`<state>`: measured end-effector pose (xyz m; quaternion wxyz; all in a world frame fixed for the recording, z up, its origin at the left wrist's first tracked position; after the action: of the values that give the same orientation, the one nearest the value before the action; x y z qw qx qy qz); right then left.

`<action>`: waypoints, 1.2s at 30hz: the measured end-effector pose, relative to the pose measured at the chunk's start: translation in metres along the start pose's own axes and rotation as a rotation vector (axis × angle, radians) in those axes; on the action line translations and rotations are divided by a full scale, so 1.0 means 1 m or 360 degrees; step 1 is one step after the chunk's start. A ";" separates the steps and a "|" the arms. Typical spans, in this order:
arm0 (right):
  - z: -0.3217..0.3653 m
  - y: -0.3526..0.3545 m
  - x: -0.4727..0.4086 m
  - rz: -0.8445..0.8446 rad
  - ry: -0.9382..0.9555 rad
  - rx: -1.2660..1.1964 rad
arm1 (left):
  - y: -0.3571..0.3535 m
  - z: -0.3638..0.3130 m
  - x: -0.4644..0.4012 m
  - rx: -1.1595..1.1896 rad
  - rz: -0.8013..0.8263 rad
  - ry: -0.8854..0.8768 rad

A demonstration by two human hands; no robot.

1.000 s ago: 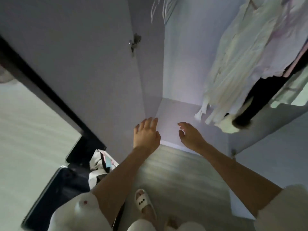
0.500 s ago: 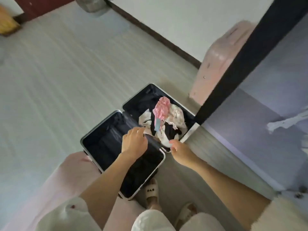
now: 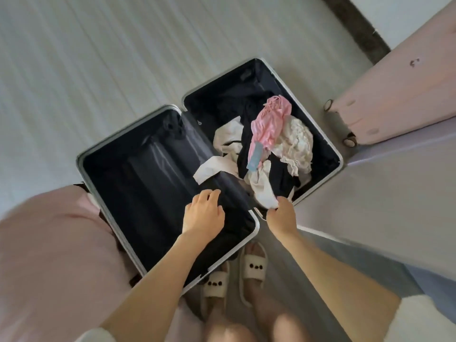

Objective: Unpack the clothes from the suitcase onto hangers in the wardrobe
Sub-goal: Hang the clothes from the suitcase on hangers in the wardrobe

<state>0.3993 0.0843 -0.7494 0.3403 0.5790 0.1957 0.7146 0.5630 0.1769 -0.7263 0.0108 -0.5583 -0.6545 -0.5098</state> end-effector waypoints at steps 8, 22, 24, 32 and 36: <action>-0.051 -0.052 -0.150 -0.0243 -0.0078 0.0640 | -0.142 0.026 -0.122 -0.0230 0.0256 -0.0247; -0.022 -0.021 -0.128 -0.0543 -0.0244 -0.0218 | -0.122 0.028 -0.127 -0.0128 0.0535 0.0027; -0.008 -0.003 -0.104 -0.0564 -0.0252 -0.0419 | -0.093 0.019 -0.108 0.0074 0.0493 0.0091; 0.072 0.106 0.036 -0.0751 -0.0066 -0.0649 | 0.067 -0.051 -0.012 0.0288 0.0210 -0.0096; 0.112 0.163 0.105 -0.0902 0.0037 -0.0685 | 0.141 -0.094 0.041 0.0295 0.0115 -0.0261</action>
<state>0.4545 0.0331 -0.5384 0.6369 0.4086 0.1975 0.6232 0.6003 0.1226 -0.5651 0.0270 -0.6179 -0.6769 -0.3990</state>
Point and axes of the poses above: each hand's wrist, its own x-axis away from the middle knuckle, its own y-axis out of the back of the hand, z = x × y, the point moved 5 cm from there along -x, towards the middle knuckle, and after that the axes turned 11 degrees about x, right-handed, at the moved point
